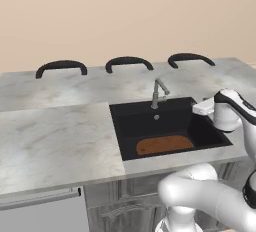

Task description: Turn on the sink faucet with hot water and rinse the cutting board for ten seconds, then turn off the faucet. Push the cutting board to reach the water if necessary.

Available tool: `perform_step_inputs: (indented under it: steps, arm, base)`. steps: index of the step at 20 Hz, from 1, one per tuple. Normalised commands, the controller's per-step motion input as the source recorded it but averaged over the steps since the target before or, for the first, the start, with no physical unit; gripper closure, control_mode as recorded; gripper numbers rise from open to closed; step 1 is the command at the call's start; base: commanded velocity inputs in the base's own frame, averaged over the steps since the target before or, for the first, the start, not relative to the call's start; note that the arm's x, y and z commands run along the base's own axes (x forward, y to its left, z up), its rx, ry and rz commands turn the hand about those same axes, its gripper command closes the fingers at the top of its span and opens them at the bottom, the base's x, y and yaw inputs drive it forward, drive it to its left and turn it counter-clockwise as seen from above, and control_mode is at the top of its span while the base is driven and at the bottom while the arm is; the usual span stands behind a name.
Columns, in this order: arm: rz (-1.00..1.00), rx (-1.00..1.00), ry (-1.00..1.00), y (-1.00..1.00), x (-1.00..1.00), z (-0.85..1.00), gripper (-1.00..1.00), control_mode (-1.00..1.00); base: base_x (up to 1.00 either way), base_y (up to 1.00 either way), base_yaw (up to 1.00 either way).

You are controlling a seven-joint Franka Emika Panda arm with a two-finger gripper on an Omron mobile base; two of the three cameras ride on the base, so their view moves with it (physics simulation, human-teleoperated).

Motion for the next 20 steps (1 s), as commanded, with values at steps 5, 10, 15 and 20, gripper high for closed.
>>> perform_step_inputs:
  steps: [5,10,15,20]
  arm:
    - [0.00,0.00,0.00,0.00,0.32,-0.05,-1.00,-1.00]
    - [0.00,0.00,0.00,0.00,0.28,-0.11,-1.00,-1.00]
    - [0.00,0.00,0.00,0.00,0.20,-0.14,-1.00,-1.00]
    - [0.00,0.00,0.00,0.00,0.24,-0.14,-1.00,-1.00]
  base:
    - [0.00,0.00,0.00]
    - [0.00,0.00,0.00]
    - [0.00,0.00,0.00]
    - [0.00,0.00,0.00]
